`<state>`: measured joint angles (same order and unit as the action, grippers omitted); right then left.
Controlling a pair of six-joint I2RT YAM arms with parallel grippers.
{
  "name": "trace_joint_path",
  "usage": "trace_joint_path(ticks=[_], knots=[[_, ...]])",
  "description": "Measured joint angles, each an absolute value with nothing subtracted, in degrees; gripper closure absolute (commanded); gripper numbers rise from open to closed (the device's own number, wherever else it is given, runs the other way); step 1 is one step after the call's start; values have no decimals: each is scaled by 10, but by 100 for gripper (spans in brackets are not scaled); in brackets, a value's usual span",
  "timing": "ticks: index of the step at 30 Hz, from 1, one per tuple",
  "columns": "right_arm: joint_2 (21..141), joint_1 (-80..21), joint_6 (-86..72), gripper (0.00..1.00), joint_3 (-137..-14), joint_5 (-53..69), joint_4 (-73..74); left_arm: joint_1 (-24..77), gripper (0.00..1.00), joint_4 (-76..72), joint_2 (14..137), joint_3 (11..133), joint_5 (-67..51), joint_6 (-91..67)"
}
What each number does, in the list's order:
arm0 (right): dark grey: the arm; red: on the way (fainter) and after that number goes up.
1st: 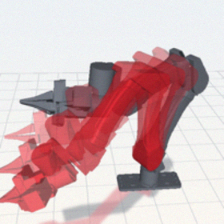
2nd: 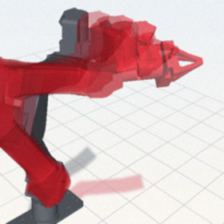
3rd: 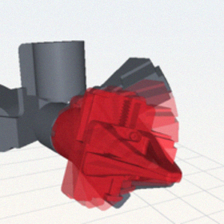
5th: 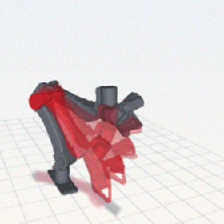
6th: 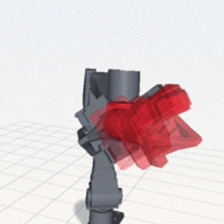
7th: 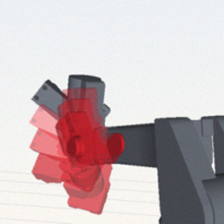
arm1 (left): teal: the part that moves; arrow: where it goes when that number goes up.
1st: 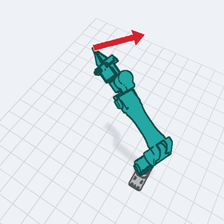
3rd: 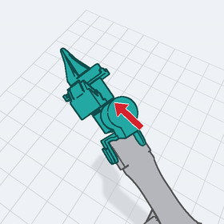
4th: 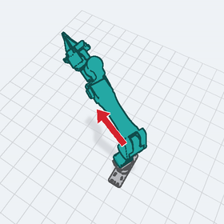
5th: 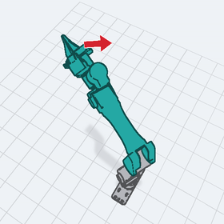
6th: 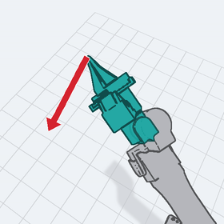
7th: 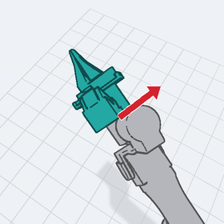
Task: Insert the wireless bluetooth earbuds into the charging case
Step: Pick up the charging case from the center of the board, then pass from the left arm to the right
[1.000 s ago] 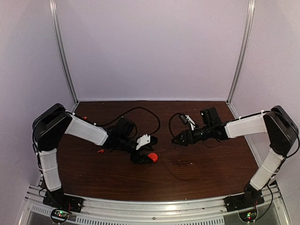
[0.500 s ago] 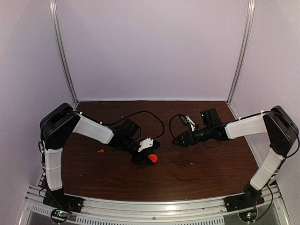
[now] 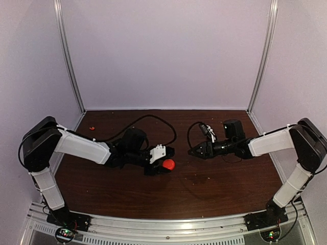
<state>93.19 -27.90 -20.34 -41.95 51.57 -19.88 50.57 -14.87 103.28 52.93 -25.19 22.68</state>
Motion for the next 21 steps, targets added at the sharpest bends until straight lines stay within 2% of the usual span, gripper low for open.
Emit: trace_joint_path(ticks=[8,14,21], knots=[[876,-318,-280,26,-396,540,-319,564,64,-204,941,537,-141,220],[844,-359,-320,27,-389,544,-372,593,64,-211,923,559,-60,235],[835,-381,-350,40,-377,537,-392,615,65,-215,921,560,2,249]])
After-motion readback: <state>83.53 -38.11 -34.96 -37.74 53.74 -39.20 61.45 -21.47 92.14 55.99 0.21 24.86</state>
